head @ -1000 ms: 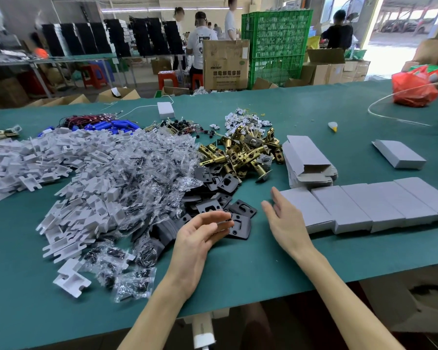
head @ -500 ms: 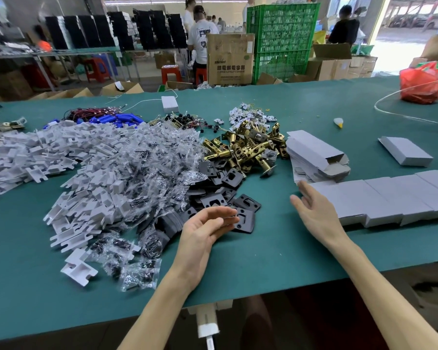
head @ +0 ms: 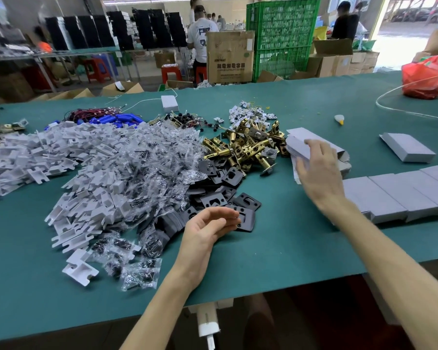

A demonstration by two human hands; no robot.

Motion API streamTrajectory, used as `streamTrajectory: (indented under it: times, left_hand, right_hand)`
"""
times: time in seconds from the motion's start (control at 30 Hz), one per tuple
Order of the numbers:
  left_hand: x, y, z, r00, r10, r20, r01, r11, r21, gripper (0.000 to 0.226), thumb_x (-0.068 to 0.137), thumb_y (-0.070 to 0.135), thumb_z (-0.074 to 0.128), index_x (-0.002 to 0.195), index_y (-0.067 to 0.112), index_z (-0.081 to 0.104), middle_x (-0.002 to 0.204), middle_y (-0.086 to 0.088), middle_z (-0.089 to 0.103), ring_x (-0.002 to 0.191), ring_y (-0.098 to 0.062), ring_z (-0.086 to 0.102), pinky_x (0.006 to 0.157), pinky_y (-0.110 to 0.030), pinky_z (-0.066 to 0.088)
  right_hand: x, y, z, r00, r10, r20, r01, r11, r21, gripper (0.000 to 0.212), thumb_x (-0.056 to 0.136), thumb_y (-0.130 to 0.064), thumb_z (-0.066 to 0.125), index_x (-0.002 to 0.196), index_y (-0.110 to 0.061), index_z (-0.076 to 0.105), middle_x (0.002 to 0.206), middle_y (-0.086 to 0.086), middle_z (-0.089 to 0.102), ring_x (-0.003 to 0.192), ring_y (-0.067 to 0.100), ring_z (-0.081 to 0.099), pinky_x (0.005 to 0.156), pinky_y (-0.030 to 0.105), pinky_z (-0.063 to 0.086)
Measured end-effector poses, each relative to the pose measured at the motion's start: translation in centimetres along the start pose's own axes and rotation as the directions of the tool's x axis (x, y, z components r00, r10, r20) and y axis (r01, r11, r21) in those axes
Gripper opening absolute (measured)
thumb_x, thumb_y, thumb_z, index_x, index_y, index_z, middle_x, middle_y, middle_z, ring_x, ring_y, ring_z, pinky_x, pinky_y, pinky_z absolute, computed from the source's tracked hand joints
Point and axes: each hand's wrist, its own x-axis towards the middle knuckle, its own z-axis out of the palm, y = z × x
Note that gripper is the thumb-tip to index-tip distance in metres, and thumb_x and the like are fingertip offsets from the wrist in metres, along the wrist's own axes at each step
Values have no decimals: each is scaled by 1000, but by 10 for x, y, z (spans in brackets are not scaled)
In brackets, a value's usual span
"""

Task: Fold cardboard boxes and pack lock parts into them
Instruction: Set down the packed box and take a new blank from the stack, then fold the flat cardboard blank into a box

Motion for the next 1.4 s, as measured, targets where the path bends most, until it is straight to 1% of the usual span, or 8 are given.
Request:
streamTrajectory:
  times: [0.1,0.2,0.37,0.7,0.93,1.1,1.23,1.4]
  left_hand:
    - [0,0,1,1000,-2,-4,2,1000,2,23,101,-7,51,111,-3,71,112,-22,75,110,-37,71,95,-33,57]
    - [0,0,0,1000,-6,-2,6,1000,3,23,101,-7,50,112,-4,71,112,-22,75,110,-37,72,95,-33,57]
    - [1,-1,0,1000,-5,1,5,1000,9,23,101,-6,51,111,-3,71,111,-21,76,109,-36,72,94,-32,57]
    - [1,-3,0,1000,-2,0,2,1000,31,24,101,-6,51,109,1,73,110,-19,76,107,-34,73,92,-31,58]
    - [1,-4,0,1000,3,-2,-3,999,41,23,101,-7,51,110,-2,71,110,-20,76,106,-34,73,92,-31,58]
    - [1,1,4,1000,14,-20,-14,1000,-24,24,102,5,58,124,-3,64,120,-20,74,112,-35,72,101,-40,58]
    - [1,5,9,997,-24,-76,14,992,-124,45,95,18,63,135,-3,56,129,-15,72,118,-33,71,102,-40,57]
    - [2,4,8,995,-41,-96,31,994,-104,43,101,16,58,140,-1,54,132,-11,71,121,-30,70,106,-41,54]
  right_hand:
    - [25,9,6,984,65,165,-17,961,-277,55,103,-16,52,149,10,33,150,27,40,139,42,35,120,45,24]
    - [28,17,15,961,143,238,-20,892,-453,49,101,-14,51,142,8,36,143,26,44,136,41,36,117,48,25]
    - [21,23,16,973,120,198,-5,866,-499,49,83,12,57,130,6,46,131,23,51,125,41,44,108,44,36]
    - [23,17,4,953,123,278,64,812,-580,30,87,9,52,117,2,53,118,21,62,110,39,54,90,43,44]
    - [16,2,-7,995,19,99,23,912,-409,33,87,14,49,119,6,53,119,26,62,108,44,52,91,48,41]
    - [-34,-46,-7,984,-176,-33,168,971,-168,42,96,11,50,138,5,53,127,22,64,110,40,57,93,45,45]
    - [-85,-73,8,959,-281,38,282,959,-21,52,91,13,61,141,5,53,135,19,62,121,34,58,104,44,49]
    - [-110,-70,25,950,-288,121,295,955,-37,54,85,14,67,137,6,57,133,18,64,122,37,60,102,47,51]
